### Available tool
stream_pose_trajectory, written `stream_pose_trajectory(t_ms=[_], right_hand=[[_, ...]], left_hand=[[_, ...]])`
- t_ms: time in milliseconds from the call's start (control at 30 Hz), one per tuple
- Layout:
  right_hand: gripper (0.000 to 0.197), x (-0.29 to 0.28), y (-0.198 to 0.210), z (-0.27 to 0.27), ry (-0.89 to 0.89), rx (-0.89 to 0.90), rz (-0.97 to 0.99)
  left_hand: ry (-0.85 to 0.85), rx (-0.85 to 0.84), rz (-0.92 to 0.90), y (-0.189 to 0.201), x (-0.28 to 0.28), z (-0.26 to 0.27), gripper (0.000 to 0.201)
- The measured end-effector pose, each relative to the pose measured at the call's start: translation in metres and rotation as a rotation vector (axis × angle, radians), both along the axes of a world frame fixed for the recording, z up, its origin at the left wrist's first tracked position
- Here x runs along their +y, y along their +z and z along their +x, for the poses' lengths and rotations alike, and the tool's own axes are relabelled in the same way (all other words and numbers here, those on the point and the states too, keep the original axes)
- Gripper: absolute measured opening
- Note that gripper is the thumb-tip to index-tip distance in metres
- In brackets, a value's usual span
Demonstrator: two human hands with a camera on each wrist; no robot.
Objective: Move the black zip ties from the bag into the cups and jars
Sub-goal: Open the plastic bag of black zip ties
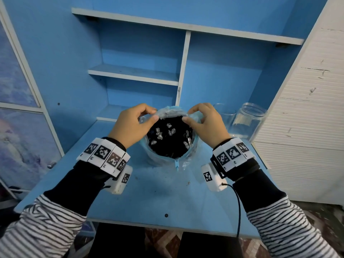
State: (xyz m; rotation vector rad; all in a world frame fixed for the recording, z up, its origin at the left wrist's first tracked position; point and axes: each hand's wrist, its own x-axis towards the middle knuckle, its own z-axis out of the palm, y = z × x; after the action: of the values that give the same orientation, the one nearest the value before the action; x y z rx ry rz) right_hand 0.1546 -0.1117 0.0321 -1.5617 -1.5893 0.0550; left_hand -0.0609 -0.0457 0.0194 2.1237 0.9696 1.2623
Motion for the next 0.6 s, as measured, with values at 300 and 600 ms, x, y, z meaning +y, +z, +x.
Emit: stream_pose_trajectory(t_ms=[300, 600], right_hand=[[0.021, 0.007, 0.008, 0.004, 0.048, -0.094, -0.122], [0.009, 0.006, 0.002, 0.006, 0.153, 0.210, -0.299]], left_hand=[[-0.009, 0.004, -0.065, 0.006, -0.003, 0.008, 0.011], [-0.156, -0.070, -0.348, -0.006, 0.001, 0.013, 0.043]])
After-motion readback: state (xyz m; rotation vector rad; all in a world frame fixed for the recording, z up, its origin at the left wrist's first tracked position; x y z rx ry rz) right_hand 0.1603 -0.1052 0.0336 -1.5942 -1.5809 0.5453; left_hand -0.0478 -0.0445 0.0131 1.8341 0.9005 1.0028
